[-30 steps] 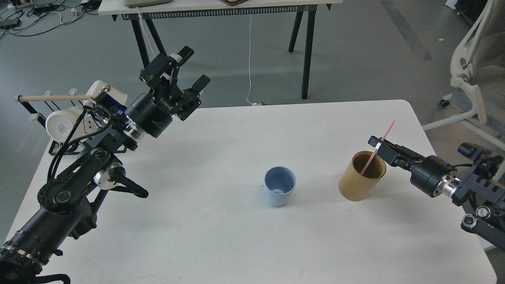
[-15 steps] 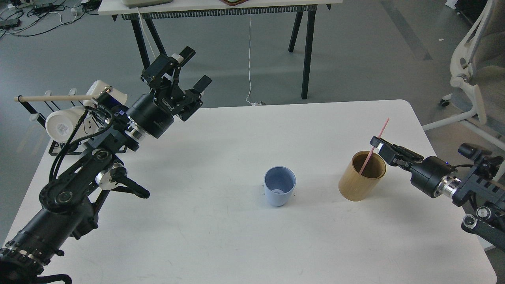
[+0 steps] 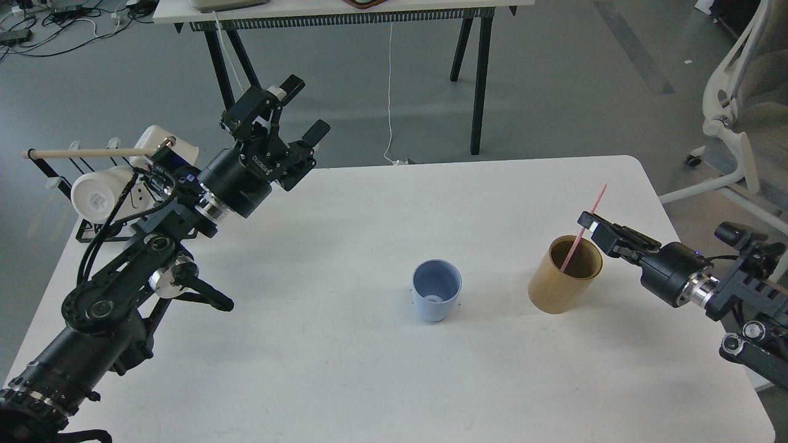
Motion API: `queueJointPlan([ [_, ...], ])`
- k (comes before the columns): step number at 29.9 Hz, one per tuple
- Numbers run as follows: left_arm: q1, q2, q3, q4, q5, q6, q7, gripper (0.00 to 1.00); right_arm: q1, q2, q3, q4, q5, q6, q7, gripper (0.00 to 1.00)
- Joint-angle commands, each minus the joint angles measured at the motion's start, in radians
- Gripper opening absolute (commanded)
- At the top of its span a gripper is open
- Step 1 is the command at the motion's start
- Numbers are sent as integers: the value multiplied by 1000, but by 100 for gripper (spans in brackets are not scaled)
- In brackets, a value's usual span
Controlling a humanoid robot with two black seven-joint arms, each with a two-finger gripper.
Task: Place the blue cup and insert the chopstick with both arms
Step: 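Grasp the pink stick with the right gripper, then pull the pink stick up out of the tan cup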
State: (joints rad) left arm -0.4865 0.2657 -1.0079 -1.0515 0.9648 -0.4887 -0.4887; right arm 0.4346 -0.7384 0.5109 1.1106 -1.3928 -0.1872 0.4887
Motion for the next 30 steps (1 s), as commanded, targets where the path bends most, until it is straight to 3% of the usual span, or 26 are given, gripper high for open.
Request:
queueJointPlan([
  [1,0,1,0,1,0,0,0,94,1,2,0,0,0,2,0,15],
  [20,0,-14,-5,1,-1,0,0,94,6,-15,0,18,3,6,0,7],
  [30,0,-32,-6,1,-1,0,0,94,7,-145,11,120,6,11,0,7],
])
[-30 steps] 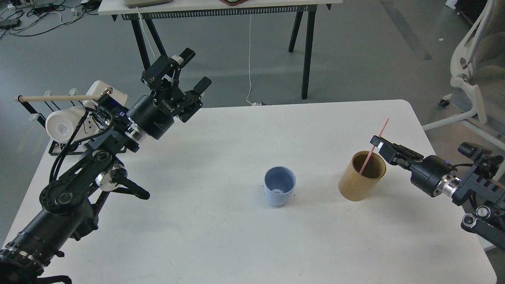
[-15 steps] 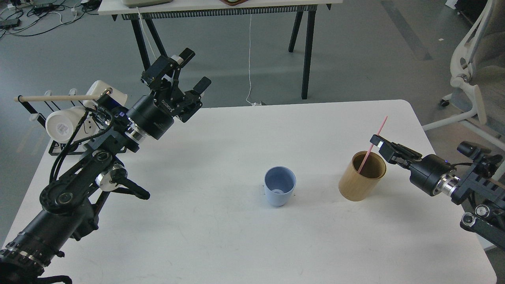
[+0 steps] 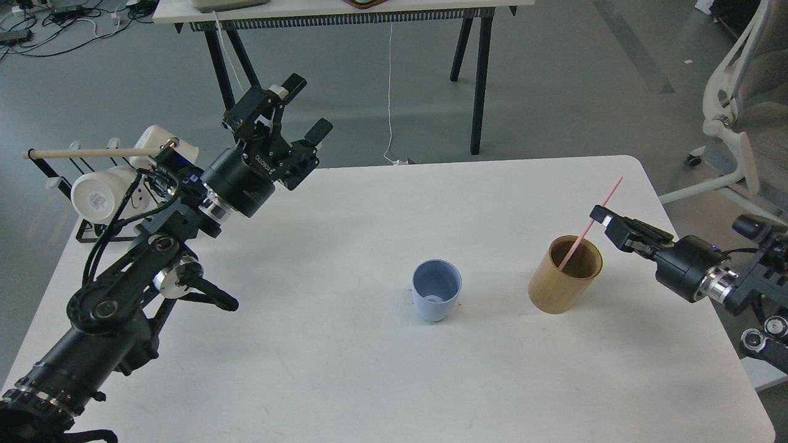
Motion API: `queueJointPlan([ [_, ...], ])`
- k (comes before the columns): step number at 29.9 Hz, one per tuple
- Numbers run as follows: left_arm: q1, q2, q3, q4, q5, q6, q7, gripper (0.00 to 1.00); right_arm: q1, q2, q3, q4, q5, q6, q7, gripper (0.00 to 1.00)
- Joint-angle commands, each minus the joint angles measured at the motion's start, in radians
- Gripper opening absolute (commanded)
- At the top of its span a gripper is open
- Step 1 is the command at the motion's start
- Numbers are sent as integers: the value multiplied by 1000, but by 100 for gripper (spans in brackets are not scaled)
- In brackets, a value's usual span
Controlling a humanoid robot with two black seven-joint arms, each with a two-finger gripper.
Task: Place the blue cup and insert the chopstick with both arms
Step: 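Pull the pink stick up out of the tan cup, then carry the pink stick over the blue cup and lower it in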
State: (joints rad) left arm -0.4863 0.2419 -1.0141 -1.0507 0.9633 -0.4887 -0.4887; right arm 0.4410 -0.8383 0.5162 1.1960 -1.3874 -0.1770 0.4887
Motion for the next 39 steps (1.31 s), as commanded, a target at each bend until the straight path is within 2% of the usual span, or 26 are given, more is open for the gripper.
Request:
queueJointPlan([
  [1,0,-9,0,0,0,0,0,94,1,-64,7,46,2,1,0,7],
  [11,2,-7,0,9,0,0,0,94,5,-277,16,227,100,1,0,6],
  [19,34,3,0,35,-1,0,0,94,50,-300,114,243,151,2,0,4],
  [24,41,8,3,67,2,0,0,94,143,-243,111,240,159,48,0,3],
  [29,41,10,5,90,3,0,0,94,200,-107,78,231,78,79,0,4],
  [32,41,10,6,106,5,0,0,94,304,-64,-26,203,-13,100,0,4],
  [39,46,10,6,121,3,0,0,94,539,40,-307,157,-16,96,0,3],
])
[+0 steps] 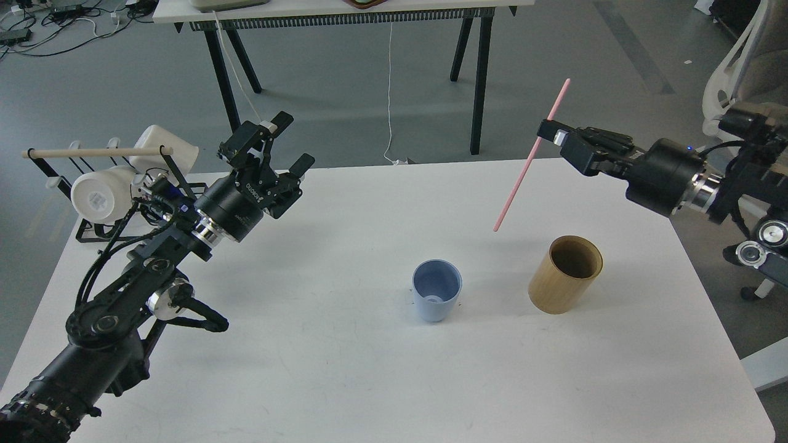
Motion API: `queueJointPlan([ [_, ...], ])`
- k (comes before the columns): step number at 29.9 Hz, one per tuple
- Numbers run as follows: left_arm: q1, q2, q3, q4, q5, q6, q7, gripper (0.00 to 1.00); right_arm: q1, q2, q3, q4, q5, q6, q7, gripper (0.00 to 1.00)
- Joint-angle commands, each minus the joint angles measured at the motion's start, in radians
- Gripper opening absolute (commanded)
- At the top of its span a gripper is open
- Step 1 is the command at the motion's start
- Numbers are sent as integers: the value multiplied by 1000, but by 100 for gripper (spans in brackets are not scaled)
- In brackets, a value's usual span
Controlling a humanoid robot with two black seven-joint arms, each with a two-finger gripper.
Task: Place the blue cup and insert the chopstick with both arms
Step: 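Carry the pink stick over the blue cup and lower it in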
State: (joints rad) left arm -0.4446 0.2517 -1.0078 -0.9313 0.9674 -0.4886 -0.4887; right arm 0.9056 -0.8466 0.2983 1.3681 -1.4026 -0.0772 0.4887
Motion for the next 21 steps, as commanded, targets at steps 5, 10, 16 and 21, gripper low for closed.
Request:
queueJointPlan([
  [5,4,0,0,3,-1,0,0,94,102,118,-123,-18,-3,-3,0,3],
  [10,4,0,0,3,-1,0,0,95,104,138,-130,-30,-13,-3,0,4],
  [16,6,-2,0,3,-4,0,0,95,116,214,-199,-78,-18,-6,0,4],
  [21,6,-2,0,3,-4,0,0,95,111,245,-208,-104,-21,-6,0,4],
])
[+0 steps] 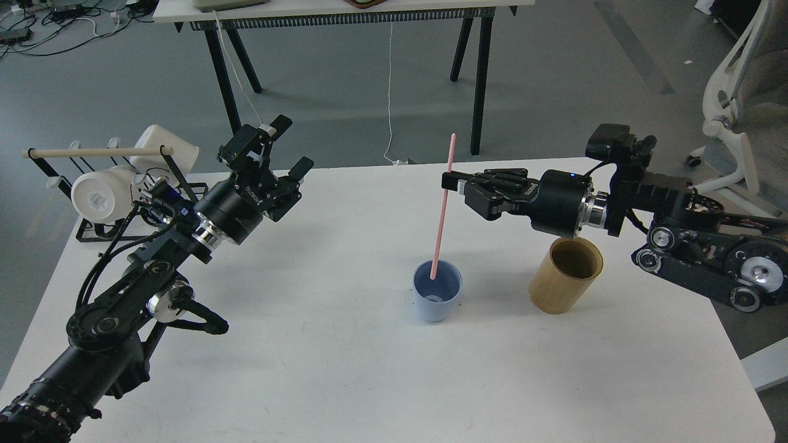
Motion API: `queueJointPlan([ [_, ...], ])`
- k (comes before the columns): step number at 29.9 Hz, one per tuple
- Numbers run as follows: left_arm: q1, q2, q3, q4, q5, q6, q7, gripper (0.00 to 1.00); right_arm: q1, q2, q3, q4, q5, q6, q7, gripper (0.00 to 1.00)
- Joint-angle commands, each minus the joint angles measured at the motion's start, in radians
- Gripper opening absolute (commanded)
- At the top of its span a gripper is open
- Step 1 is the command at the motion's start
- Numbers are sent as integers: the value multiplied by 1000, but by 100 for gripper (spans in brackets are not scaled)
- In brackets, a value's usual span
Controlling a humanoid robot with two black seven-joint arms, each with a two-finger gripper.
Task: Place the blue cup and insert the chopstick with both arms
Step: 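Carry the pink stick over the blue cup and lower it in, then open the right gripper and withdraw it from the pink stick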
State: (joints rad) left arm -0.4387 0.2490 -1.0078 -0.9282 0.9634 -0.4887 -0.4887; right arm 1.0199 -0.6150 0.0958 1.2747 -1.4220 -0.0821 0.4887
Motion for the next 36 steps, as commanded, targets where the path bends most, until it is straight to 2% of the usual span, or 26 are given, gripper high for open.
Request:
queueJointPlan([
  [1,0,1,0,-1,0,0,0,95,-4,14,-5,-15,-5,-1,0,4],
  [12,6,0,0,0,-2,0,0,95,-8,77,-25,-78,-63,-7,0,4],
  [16,11,1,-3,0,0,0,0,95,-1,83,-50,-77,-61,-8,0,8],
  [20,12,1,-3,0,-2,0,0,95,-8,86,-51,-75,-61,-10,0,23],
  [25,11,0,-2,-1,0,0,0,95,-9,77,-50,-69,-46,-53,0,55],
  [29,11,-4,0,0,0,0,0,95,-11,63,-47,-55,-38,-70,0,67],
  [30,11,-4,0,0,0,0,0,95,-12,54,-41,-48,-37,-70,0,74],
  [31,11,-4,0,0,0,0,0,95,-12,41,-30,-35,-31,-71,0,88],
  [32,9,-4,0,0,0,0,0,95,-14,32,-27,-22,-17,-71,0,99],
  [36,3,-7,0,0,-2,0,0,95,-21,-23,34,20,138,-70,0,98],
])
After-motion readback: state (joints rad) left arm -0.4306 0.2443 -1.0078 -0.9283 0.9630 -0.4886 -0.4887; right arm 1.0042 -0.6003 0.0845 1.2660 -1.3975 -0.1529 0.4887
